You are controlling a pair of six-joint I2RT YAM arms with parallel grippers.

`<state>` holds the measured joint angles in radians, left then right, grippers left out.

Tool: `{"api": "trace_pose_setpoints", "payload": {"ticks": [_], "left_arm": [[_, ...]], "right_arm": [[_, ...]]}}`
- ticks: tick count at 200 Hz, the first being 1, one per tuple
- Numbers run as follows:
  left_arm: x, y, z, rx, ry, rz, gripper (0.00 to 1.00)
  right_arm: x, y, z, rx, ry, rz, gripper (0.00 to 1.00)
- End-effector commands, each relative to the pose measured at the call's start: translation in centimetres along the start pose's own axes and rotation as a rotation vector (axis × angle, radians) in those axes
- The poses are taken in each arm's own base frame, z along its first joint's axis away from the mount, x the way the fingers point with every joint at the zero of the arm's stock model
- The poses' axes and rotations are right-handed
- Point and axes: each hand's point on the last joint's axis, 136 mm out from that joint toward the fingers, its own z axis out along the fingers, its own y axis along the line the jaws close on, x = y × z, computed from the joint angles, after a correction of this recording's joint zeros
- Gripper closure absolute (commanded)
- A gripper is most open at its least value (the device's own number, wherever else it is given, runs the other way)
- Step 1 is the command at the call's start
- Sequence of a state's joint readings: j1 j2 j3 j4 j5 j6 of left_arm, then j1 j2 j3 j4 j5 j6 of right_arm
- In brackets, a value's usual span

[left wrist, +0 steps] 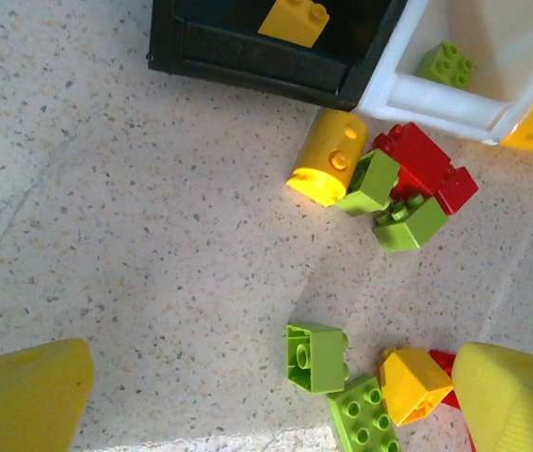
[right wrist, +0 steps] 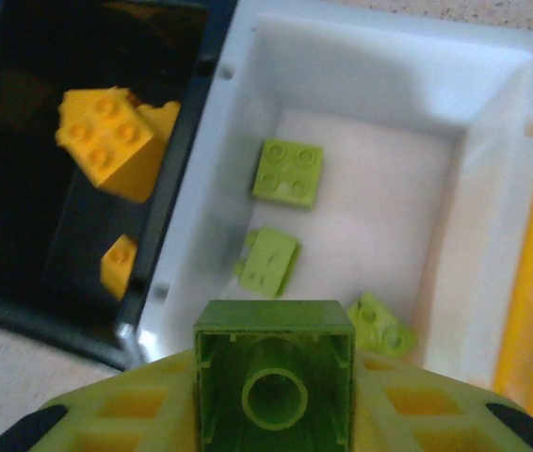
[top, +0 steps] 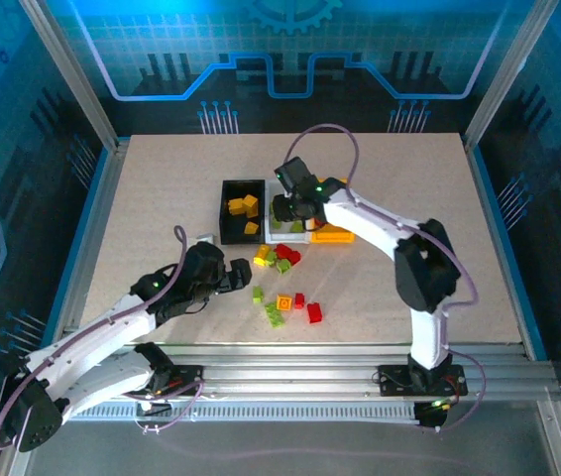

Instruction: Sort the legos into containers by color

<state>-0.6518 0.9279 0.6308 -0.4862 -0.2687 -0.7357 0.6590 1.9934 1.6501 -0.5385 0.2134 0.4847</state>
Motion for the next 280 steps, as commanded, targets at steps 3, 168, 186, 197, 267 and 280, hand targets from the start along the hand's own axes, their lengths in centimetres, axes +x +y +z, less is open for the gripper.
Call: {"api": "trace_pose_setpoints", "payload": {"ticks": [3,168,186,197,267,280], "left_arm": [[1.2,0.3,-0.1,0.008,0.042,-0.017,0.01],[6.7,-2.3,4.0,-0.002,0.284,0.190,0.19],[7.3,-2.2,5.1,-0.042,0.296,0.221,0.19],[7.5,-2.0,5.7,-0.060,0.301,0.231,0.20],[7.5,-3.8,7.9,-0.027,0.287,0.281,0.26],[7.3,-4.0,8.3,-0.036,0.283,0.287,0.31]], "right_arm": [[-0.3,-1.8,1.8,0.091,0.050,0.006,0.58],[5.7,-2.3,-6.2,-0.074,-0.019,0.047,0.31],[7.5,-2.9,-6.5,-0.080,-0.010,0.059,0.31],[8.3,-3.3,-6.7,-0.077,-0.009,0.064,0.31],[10.0,-4.6,-7.9,-0.065,-0.028,0.077,0.31],[9.9,-4.8,-8.1,-0.058,-0.034,0.078,0.31]]}}
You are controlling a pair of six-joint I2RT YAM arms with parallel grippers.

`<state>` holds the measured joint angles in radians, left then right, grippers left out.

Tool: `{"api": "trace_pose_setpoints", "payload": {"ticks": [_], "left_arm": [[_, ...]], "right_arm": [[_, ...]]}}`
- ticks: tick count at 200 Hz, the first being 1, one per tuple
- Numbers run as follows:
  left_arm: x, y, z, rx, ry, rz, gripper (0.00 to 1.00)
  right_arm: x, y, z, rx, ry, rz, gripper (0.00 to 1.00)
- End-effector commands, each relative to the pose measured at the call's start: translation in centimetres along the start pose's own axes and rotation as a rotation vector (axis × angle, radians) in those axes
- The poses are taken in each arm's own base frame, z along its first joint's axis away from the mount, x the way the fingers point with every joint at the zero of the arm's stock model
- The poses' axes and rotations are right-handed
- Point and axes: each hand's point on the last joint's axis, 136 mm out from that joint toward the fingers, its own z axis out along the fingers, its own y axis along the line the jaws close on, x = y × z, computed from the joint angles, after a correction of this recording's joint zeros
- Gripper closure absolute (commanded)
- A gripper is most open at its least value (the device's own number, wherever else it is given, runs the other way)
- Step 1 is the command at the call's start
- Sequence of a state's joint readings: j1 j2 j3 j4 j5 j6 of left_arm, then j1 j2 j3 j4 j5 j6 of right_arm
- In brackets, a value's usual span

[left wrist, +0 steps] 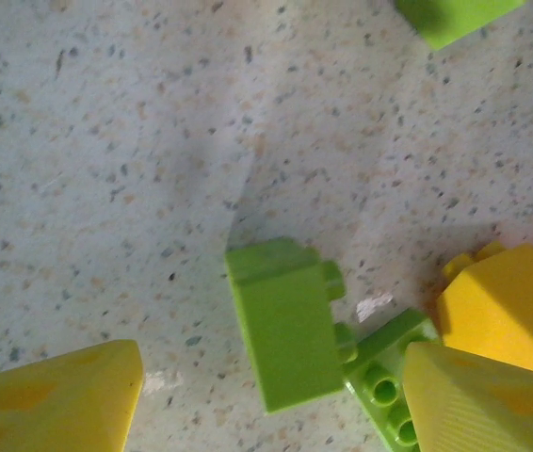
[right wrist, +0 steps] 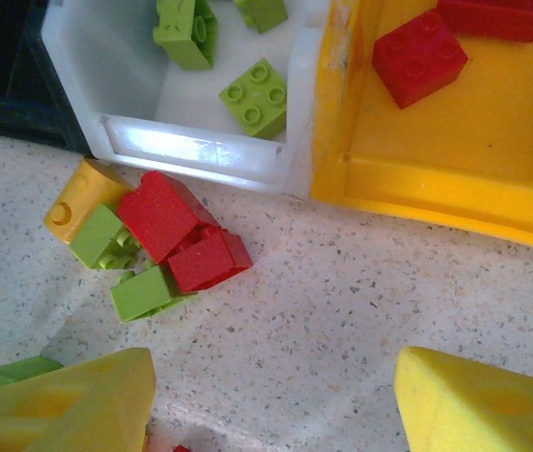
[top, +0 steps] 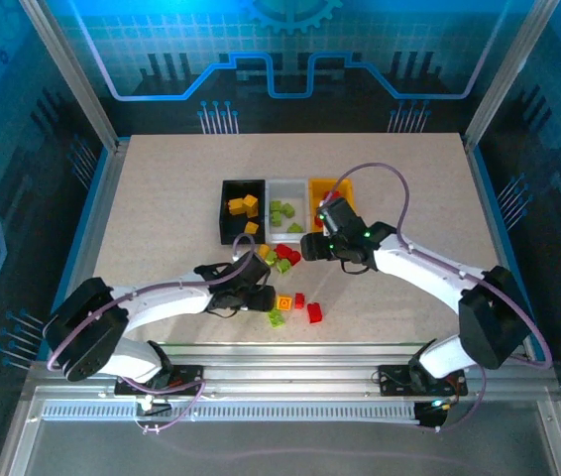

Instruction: Sort the legos into containers by color

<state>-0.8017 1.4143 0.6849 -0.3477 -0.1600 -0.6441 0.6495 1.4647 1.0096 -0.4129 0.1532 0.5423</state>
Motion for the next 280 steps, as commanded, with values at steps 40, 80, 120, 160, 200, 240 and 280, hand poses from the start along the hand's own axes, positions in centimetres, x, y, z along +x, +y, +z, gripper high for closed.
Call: {"api": "trace_pose_setpoints", "payload": {"ticks": [40,80,120,160,200,240,280], "left_arm": [[-1.7,-0.3,1.0,-0.061,-0.031,0.029,0.51],[-1.8,-0.1,0.6,-0.075,-0.037,0.028,0.66],[-3.5,-1.5,-2.3,-0.008,-0.094,0.019,0.75],[-12.1,-3.9,-6.4,0.080,-0.264,-0.037,0.74],[-20.9,-4.8,-4.8,0.043,-0.342,-0.058,0.73],[-26.0,-4.8,-1.1,-0.017,-0.333,-0.080,0.76],[-27.4,-4.7,1.4,-0.071,-0.314,-0.070,0.72]], "right_arm": [[-0.8,-0.2,-1.3,0.000,-0.066,0.012,0.31],[-0.9,-0.6,-1.8,0.004,-0.080,0.021,0.31],[-1.2,-1.0,-2.4,0.009,-0.101,0.033,0.30],[-1.2,-1.5,-2.6,0.011,-0.109,0.050,0.30],[-0.6,-2.2,-2.4,0.024,-0.089,0.058,0.30],[0.4,-2.5,-2.4,0.017,-0.071,0.070,0.30],[0.8,-2.6,-2.6,0.009,-0.068,0.076,0.29]]}}
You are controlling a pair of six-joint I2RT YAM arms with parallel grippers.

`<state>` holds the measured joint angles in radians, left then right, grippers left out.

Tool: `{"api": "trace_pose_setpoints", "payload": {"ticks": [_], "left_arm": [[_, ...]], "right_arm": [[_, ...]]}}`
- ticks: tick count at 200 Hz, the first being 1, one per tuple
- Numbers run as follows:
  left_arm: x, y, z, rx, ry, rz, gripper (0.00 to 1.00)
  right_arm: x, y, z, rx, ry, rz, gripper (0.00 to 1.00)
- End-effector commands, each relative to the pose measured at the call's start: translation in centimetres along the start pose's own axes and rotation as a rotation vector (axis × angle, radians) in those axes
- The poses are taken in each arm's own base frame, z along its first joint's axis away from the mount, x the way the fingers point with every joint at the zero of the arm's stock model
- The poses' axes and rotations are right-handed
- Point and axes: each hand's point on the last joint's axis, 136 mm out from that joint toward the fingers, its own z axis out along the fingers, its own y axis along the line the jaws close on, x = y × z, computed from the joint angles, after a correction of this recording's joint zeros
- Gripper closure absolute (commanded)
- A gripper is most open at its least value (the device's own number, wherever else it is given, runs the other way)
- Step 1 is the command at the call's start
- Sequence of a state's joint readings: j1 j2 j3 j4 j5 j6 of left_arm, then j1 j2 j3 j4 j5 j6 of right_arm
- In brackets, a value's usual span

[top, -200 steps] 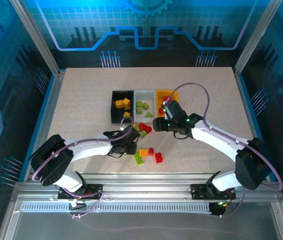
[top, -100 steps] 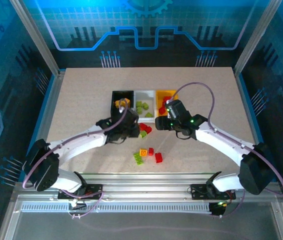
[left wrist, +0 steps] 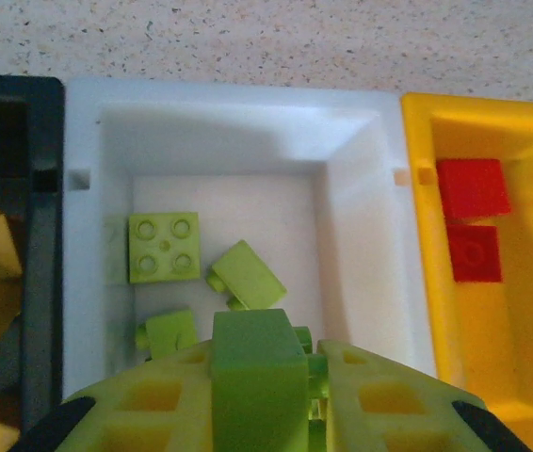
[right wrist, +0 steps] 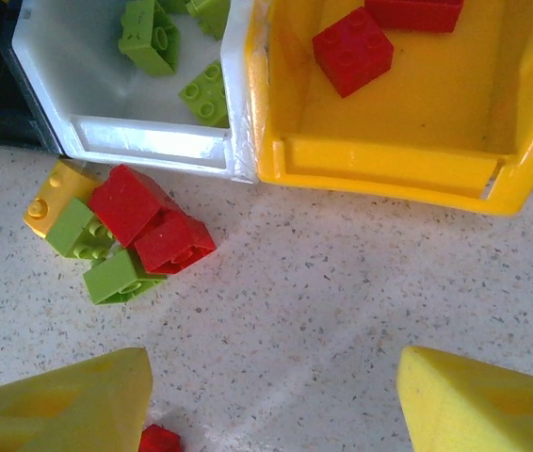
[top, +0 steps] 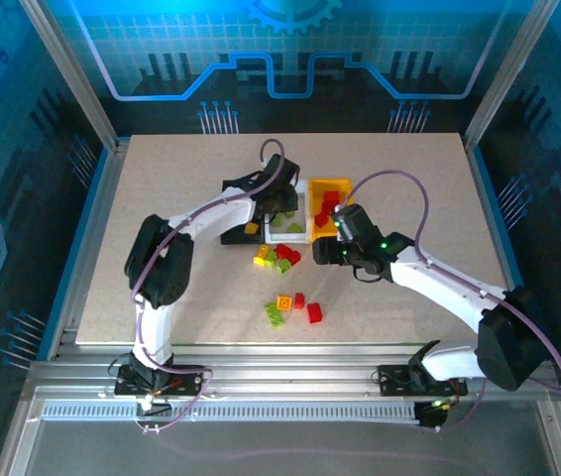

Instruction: Sort the legos into containers by color

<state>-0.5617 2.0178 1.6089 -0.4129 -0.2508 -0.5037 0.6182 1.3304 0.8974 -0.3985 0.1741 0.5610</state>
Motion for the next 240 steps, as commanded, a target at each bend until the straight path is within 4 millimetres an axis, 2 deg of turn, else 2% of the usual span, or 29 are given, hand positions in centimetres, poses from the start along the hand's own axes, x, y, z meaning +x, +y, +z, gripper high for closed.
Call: {"api": "trace_pose_setpoints", "payload": {"ticks": [1,12,29,50,83,107,134,158,177,194,202,240], "left_arm": [[-1.0,0.1,0.2,-0.038,-0.006,0.033,0.72],[-0.9,-0.1,0.7,-0.038,0.005,0.033,0.65],[-0.7,-0.4,1.1,-0.030,0.017,0.025,0.48],[-0.9,-1.3,0.3,-0.002,0.005,0.022,0.38],[-2.2,-3.3,-3.5,0.069,-0.058,0.023,0.20],[-2.3,-4.7,-7.2,0.145,-0.109,0.021,0.01],[-1.5,-5.5,-11.3,0.228,-0.148,0.017,0.01],[0.7,-5.6,-14.5,0.283,-0.149,0.022,0.01],[3.0,-4.8,-16.4,0.305,-0.158,0.020,0.01],[5.1,-3.3,-17.2,0.320,-0.150,-0.012,0.01],[6.2,-2.3,-17.3,0.313,-0.141,-0.024,0.01],[10.1,2.9,-17.6,0.210,-0.112,-0.051,0.01]], "right_arm": [[-0.2,-0.3,-0.7,-0.009,-0.018,0.030,0.29],[-0.2,-0.3,-0.7,-0.009,-0.015,0.031,0.29],[-0.1,-0.3,-0.8,-0.009,-0.009,0.030,0.28],[0.0,-0.2,-0.9,-0.012,-0.005,0.031,0.27],[0.4,0.1,-1.1,-0.036,0.018,0.036,0.27],[1.5,0.8,-1.1,-0.059,0.057,0.016,0.24],[3.5,2.1,-1.2,-0.088,0.127,-0.043,0.22],[6.2,3.1,-1.1,-0.081,0.203,-0.128,0.21],[8.3,3.9,-0.7,-0.080,0.260,-0.184,0.21],[9.8,4.5,-0.5,-0.071,0.295,-0.226,0.21],[11.4,4.1,0.0,-0.058,0.332,-0.245,0.21],[14.7,4.9,1.2,-0.036,0.411,-0.325,0.23]]}}
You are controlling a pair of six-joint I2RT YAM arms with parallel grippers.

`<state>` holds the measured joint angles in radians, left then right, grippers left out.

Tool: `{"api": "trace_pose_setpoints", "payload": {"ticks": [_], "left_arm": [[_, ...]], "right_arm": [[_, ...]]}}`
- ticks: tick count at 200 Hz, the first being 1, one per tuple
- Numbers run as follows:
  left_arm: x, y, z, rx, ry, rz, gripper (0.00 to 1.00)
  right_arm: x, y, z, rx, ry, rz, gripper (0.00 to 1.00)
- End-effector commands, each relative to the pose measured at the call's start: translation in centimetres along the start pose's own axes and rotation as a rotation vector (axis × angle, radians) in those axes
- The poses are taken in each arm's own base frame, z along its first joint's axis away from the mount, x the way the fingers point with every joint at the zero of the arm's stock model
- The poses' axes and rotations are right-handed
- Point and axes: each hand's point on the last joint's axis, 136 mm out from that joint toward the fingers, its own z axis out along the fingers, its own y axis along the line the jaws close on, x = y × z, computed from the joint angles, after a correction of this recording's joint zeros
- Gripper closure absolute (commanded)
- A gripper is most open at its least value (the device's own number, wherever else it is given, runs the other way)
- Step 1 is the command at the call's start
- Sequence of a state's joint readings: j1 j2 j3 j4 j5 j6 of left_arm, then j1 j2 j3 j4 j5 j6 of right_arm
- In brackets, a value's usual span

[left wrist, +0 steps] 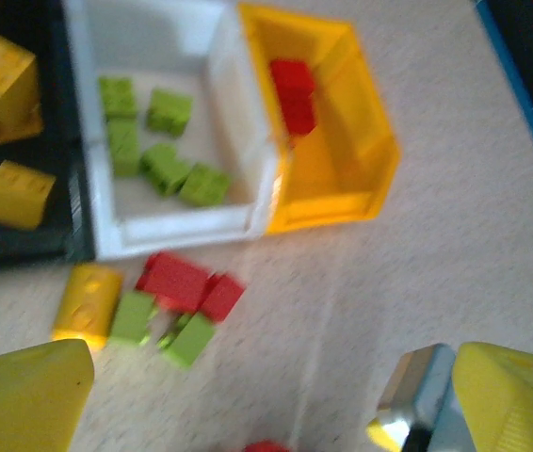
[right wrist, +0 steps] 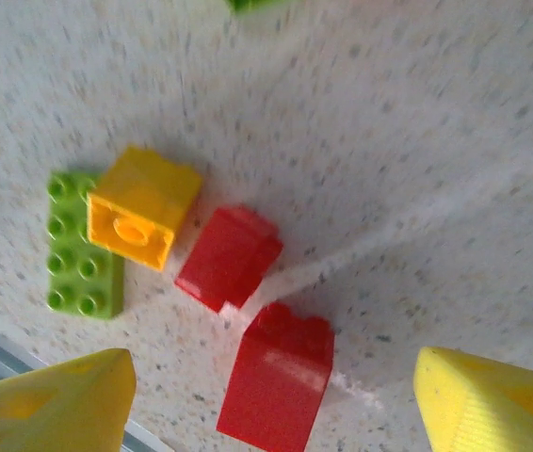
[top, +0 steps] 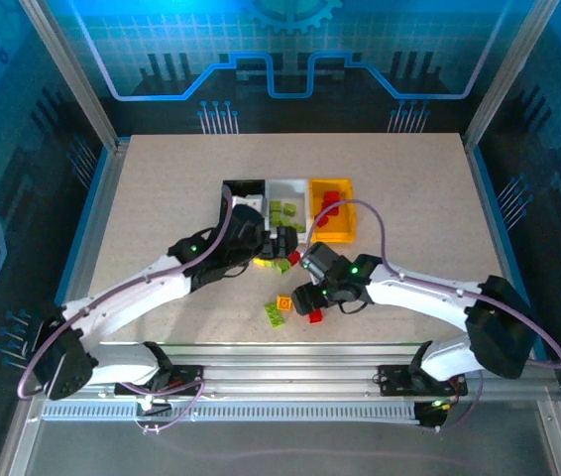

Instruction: Sort the legos into containers by color

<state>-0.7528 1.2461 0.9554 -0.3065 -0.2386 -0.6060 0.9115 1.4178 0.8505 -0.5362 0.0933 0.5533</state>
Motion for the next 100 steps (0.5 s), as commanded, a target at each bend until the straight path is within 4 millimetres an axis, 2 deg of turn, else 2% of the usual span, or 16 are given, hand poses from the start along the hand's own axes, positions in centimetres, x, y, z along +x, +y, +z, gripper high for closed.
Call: {"api": "trace_pose_setpoints", "payload": {"ticks": [1,42,76,100], "left_arm": [[1.2,2.4,-1.4,-0.057,-0.013,-0.045,0.01],[3.6,5.5,-2.1,-0.117,-0.010,-0.081,0.01],[4.6,7.1,-2.2,-0.177,-0.002,-0.094,0.01],[4.9,7.7,-2.4,-0.201,0.002,-0.103,0.01]], "right_arm": [[2.2,0.2,1.4,0.039,0.082,-0.044,0.23],[3.5,-0.7,3.4,0.129,0.134,-0.043,0.33],[3.1,-1.3,3.5,0.159,0.107,-0.031,0.58],[2.4,-1.6,2.5,0.158,0.069,-0.018,0.67]]}}
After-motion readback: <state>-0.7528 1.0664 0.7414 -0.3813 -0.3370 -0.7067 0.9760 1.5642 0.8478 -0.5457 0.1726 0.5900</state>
